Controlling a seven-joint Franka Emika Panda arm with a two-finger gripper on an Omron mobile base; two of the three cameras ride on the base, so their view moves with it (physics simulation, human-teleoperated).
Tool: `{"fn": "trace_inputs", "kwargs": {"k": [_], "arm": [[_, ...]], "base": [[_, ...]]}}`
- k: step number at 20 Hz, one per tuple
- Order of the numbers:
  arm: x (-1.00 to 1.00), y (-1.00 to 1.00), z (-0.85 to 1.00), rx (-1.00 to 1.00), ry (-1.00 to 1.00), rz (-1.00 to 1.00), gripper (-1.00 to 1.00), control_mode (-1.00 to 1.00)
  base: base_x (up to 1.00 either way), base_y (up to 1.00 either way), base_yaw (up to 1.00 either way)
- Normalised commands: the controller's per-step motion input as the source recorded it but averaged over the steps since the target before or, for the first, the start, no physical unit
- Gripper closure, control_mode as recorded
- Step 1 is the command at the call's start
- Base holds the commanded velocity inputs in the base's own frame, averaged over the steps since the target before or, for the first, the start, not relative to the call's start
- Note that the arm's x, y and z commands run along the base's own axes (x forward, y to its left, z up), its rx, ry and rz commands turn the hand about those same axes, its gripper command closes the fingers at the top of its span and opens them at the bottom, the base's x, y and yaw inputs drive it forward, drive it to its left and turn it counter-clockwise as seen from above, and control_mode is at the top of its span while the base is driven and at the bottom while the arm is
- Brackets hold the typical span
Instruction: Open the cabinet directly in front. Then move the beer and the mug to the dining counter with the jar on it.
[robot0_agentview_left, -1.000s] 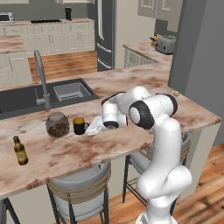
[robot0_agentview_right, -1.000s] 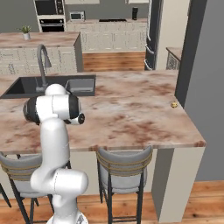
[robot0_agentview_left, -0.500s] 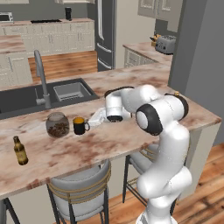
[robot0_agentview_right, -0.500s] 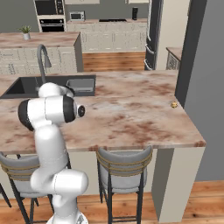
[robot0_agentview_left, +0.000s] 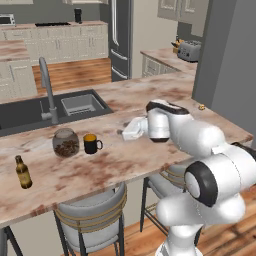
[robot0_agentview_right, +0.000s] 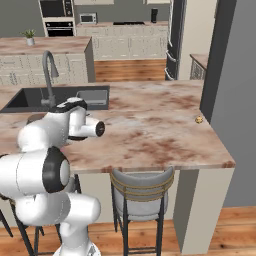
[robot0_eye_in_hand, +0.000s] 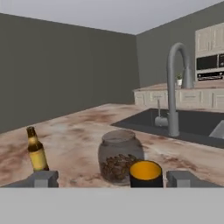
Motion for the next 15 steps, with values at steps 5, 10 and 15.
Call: {"fn": "trace_inputs", "kwargs": {"k": [5,10,15], "arm": [[-1.0,-0.18,1.0,0.0,-0.04,0.04,-1.0,-1.0],[-1.0,-0.26,1.0,0.0,-0.19,0.13,-1.0,-1.0],[-1.0,-0.12,0.69,0.06,-0.42,0.1,-1.0,-1.0]], "base": [[0.0,0.0,0.0],[0.0,0.0,0.0],[0.0,0.0,0.0]]}}
